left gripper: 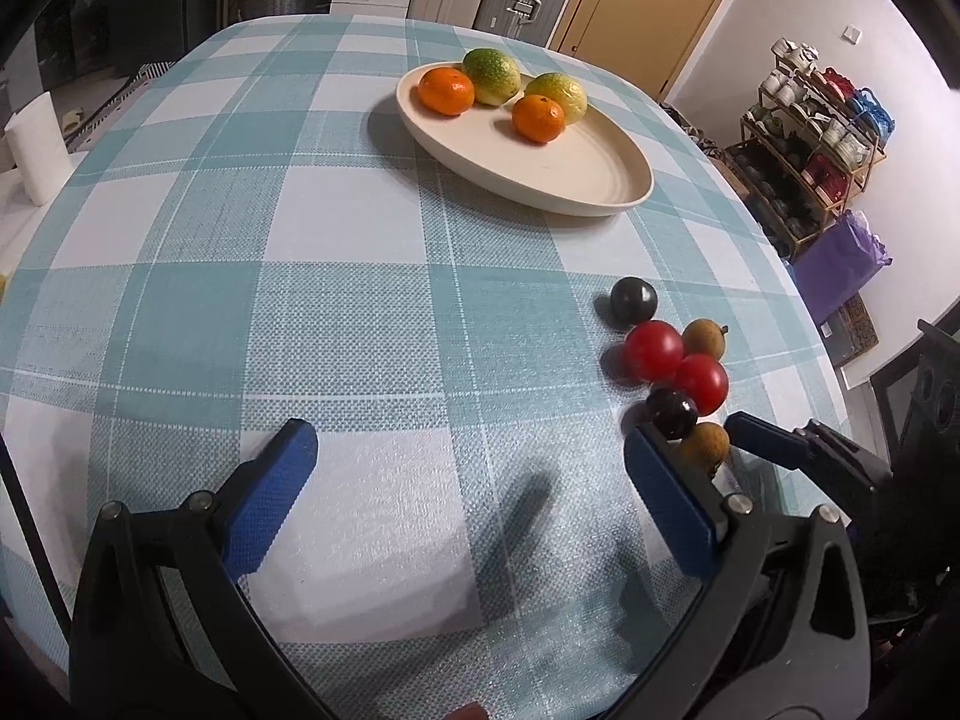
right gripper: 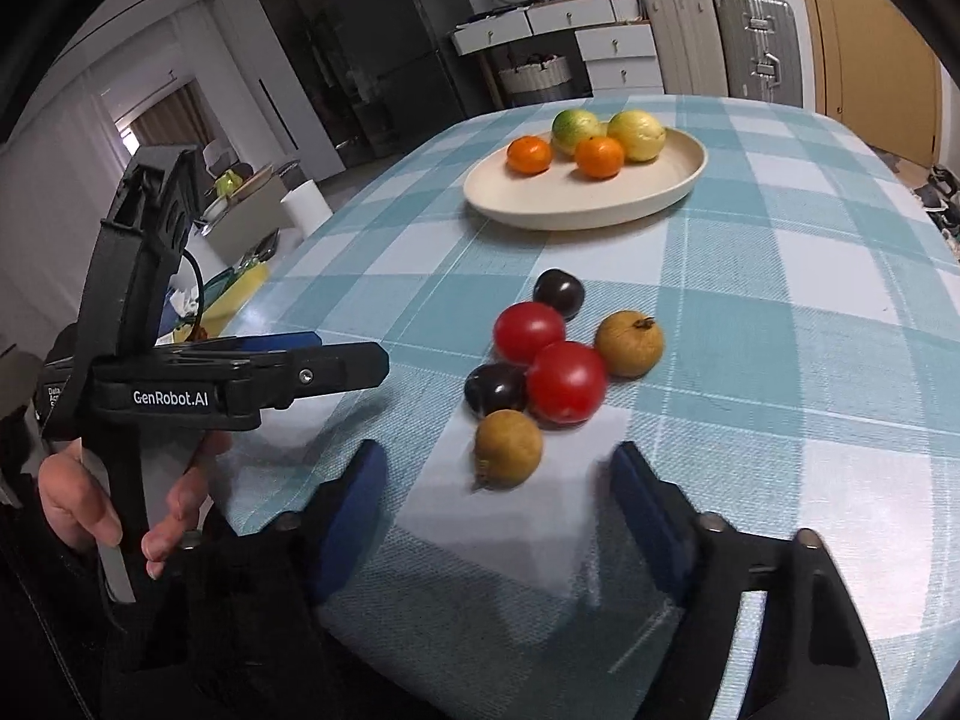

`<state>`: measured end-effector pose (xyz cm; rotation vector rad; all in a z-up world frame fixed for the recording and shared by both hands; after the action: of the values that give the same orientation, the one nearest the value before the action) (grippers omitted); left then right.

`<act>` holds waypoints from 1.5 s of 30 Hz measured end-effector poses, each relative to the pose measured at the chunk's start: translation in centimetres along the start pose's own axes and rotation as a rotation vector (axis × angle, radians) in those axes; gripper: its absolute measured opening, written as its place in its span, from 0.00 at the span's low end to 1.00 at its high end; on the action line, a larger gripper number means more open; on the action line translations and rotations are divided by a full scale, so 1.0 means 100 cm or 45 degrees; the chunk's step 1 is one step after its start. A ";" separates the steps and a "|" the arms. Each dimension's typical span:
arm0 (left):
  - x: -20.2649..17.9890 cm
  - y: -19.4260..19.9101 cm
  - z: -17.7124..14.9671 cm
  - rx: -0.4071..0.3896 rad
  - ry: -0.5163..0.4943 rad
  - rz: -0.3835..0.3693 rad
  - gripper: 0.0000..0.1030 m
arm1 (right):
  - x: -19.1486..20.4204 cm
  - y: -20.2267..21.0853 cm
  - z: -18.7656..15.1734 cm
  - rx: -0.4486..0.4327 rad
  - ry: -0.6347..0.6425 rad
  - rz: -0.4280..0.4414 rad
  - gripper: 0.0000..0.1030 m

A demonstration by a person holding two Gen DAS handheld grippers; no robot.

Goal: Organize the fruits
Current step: 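Close the right tool around the small brown round fruit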

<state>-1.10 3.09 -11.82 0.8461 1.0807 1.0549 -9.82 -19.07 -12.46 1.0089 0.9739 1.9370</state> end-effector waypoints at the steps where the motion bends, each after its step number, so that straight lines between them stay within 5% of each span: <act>1: 0.000 0.000 0.000 0.002 -0.001 0.000 0.99 | 0.000 -0.001 0.000 0.000 -0.002 -0.004 0.68; 6: 0.000 0.000 0.001 0.001 0.001 0.000 0.99 | 0.003 -0.005 0.004 0.011 0.009 -0.030 0.58; 13: 0.000 0.000 0.000 0.001 -0.003 0.000 0.99 | 0.009 -0.009 0.003 0.015 0.047 -0.039 0.25; 31: -0.008 0.004 -0.001 -0.020 -0.037 0.030 0.99 | 0.005 0.005 -0.003 -0.056 0.052 0.031 0.25; 45: -0.036 0.002 0.000 -0.016 -0.150 -0.036 0.99 | -0.031 0.026 -0.004 -0.143 -0.093 -0.057 0.25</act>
<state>-1.61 -0.28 -10.66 0.8696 0.9836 0.9750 -9.53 -22.93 -11.36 0.9784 0.8310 1.8829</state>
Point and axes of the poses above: each gripper's, at about its wrist camera, not at the fingertips, and y roughly against the way its jaws point, x to its left, z to its top, the point moved 1 cm from there along -y, roughly the way its jaws point, and after that the axes turned 15 degrees about x, right-handed, at the moved point
